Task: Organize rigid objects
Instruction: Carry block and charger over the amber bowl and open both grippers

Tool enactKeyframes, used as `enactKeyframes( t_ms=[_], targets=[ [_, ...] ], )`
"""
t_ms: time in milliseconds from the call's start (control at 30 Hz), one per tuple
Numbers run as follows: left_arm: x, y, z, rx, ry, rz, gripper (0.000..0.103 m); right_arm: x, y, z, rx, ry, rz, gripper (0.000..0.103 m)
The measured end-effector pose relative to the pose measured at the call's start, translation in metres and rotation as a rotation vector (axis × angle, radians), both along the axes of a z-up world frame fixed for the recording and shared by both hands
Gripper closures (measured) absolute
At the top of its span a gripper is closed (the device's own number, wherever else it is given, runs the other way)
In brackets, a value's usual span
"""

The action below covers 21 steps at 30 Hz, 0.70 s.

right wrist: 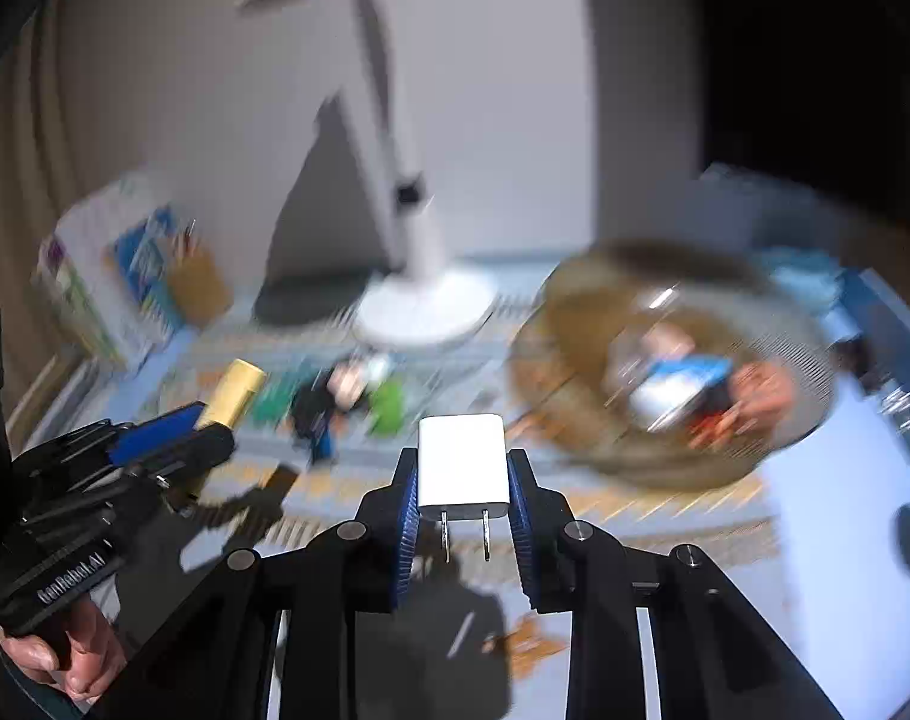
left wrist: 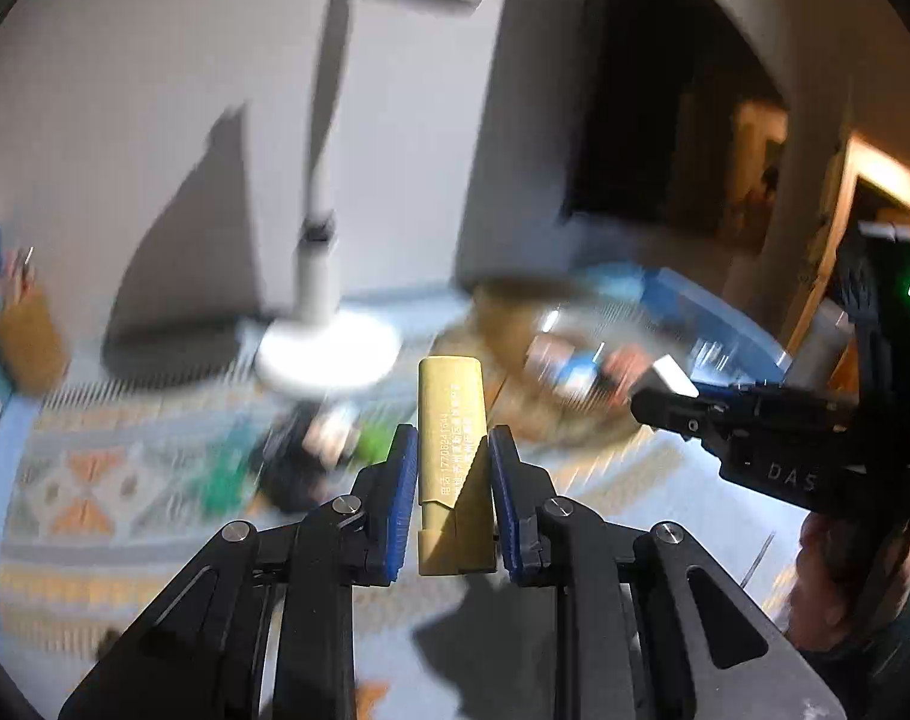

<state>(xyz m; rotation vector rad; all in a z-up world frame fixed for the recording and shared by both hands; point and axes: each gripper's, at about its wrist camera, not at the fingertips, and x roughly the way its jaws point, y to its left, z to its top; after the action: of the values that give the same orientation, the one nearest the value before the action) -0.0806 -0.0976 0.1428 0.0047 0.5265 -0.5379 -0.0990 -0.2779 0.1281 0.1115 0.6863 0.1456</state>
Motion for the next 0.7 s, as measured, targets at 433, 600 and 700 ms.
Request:
enactKeyframes(
  t_ms=[433, 600, 700],
  targets=[
    [0.1, -0.143, 0.073, -0.053, -0.04, -0.182, 0.082, 0.056, -0.16, 0.088, 0.064, -0.109, -0.327, 0.076],
    [0.15, -0.182, 0.044, -0.053, 0.106, -0.21, 0.082, 0.099, -0.196, 0.055, 0.081, -0.002, -0.381, 0.076],
    [0.178, -0.2, 0.016, -0.075, 0.221, -0.22, 0.082, 0.122, -0.213, 0.029, 0.083, 0.073, -0.409, 0.076]
  ],
)
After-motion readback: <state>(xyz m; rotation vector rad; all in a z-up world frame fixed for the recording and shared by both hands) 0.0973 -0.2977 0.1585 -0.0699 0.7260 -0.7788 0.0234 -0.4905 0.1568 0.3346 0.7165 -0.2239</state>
